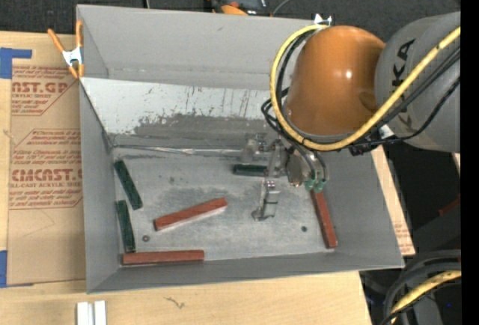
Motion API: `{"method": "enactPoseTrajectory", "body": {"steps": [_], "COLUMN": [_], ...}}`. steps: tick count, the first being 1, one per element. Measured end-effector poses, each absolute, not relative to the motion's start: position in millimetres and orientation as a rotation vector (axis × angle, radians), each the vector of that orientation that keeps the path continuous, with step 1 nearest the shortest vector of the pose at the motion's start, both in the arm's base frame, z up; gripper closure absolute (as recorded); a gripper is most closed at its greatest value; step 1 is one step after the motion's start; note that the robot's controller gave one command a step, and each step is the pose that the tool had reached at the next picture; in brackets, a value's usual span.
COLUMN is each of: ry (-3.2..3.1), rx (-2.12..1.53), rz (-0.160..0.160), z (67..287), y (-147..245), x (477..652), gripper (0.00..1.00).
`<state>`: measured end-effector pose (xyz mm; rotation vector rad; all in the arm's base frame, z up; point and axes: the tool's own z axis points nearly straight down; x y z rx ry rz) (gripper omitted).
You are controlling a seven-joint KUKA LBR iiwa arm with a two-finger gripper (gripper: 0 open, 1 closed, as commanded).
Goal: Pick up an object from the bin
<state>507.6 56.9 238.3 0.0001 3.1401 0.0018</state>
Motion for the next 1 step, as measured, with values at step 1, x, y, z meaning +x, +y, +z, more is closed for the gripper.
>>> {"method": "enactPoseTrajectory", "body": {"steps": [1], "ry": [3.146], "rx": [0.065], "rz": [0.002], "z": [65.3], "y": [60.7], "x": [550.1], "gripper": [0.00]}}
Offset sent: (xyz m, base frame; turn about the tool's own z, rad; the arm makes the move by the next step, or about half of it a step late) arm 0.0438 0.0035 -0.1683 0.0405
